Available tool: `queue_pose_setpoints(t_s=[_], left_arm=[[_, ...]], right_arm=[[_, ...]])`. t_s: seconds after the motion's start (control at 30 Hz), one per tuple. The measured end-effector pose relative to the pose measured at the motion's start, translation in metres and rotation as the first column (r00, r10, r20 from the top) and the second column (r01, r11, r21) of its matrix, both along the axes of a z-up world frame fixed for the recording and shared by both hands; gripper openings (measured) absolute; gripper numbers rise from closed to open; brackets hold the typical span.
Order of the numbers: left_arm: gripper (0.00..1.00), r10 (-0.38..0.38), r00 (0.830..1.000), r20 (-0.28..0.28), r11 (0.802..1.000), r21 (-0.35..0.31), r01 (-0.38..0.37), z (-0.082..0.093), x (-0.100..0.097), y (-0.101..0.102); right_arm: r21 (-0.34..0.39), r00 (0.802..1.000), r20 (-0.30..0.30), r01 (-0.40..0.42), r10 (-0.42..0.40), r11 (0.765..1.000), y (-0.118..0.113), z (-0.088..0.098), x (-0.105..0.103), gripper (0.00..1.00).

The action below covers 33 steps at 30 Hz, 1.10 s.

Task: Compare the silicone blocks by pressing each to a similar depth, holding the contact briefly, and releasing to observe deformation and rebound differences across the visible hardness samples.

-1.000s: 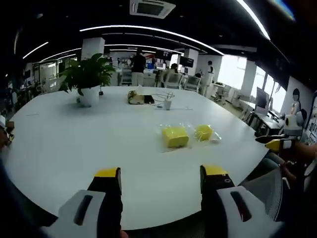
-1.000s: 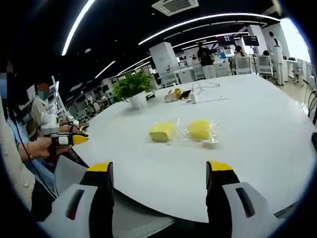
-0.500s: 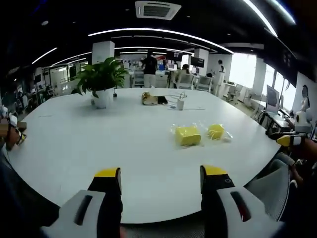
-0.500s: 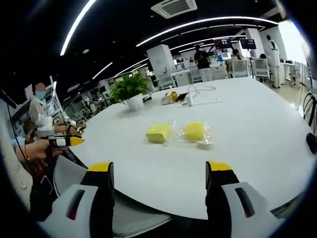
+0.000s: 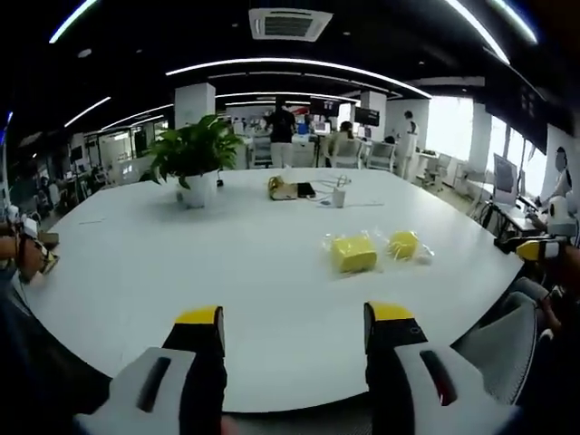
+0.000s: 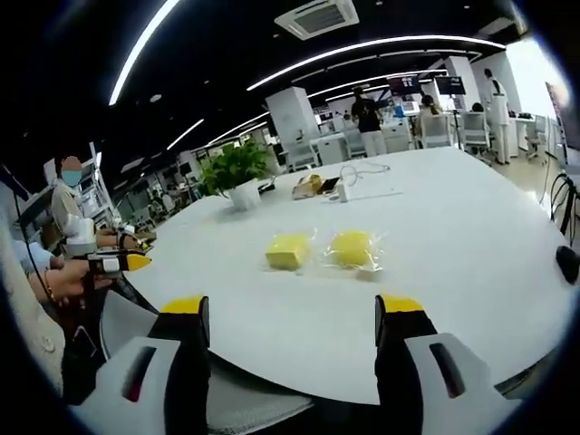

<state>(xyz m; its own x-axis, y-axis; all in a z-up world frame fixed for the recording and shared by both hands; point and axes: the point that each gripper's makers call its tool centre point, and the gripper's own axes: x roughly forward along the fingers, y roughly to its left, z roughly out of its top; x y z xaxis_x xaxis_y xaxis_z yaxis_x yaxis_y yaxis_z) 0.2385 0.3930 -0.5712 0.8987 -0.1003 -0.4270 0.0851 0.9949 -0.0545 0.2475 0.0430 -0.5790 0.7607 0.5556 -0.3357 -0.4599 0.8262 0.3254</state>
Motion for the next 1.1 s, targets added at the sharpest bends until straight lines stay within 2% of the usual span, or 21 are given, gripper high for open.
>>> queue_pose_setpoints(t_s=[0.1,0.2,0.23,0.33,0.47,0.67,0.97,1.1], left_arm=[[0.61,0.011,1.000,-0.002,1.000,0.007,-0.011,0.000,-0.001,0.007],[0.60,0.017,1.000,-0.006,1.000,0.012,-0.017,0.000,-0.002,0.014],[0.60,0.021,1.000,-0.013,1.000,0.019,-0.021,-0.001,-0.003,0.017],[0.60,0.026,1.000,-0.012,0.999,0.034,-0.026,0.002,-0.002,0.024],[0.60,0.035,0.999,-0.008,0.999,0.041,-0.035,0.003,0.000,0.031],[0.60,0.027,1.000,-0.016,0.999,0.046,-0.026,0.002,0.002,0.028],[0.58,0.017,1.000,-0.012,0.999,0.051,-0.017,0.005,0.003,0.025],[0.58,0.021,1.000,0.011,0.999,0.050,-0.021,0.012,0.004,0.023]], right_arm=[[-0.038,0.999,0.025,-0.031,0.032,0.999,0.006,0.006,0.004,0.70],[-0.185,0.994,0.028,-0.103,0.110,0.977,0.005,-0.001,0.004,0.70],[-0.206,0.992,0.032,-0.111,0.120,0.972,0.004,-0.002,0.004,0.69],[-0.187,0.994,0.033,-0.101,0.109,0.977,0.001,0.001,0.009,0.69],[-0.203,0.995,0.042,-0.084,0.094,0.976,-0.008,0.004,0.014,0.68],[-0.206,0.997,0.034,-0.058,0.066,0.977,-0.023,0.004,0.015,0.68],[-0.209,0.997,0.024,-0.067,0.073,0.976,-0.026,0.002,0.011,0.68],[-0.164,0.999,0.018,-0.045,0.049,0.985,-0.029,0.002,0.013,0.68]])
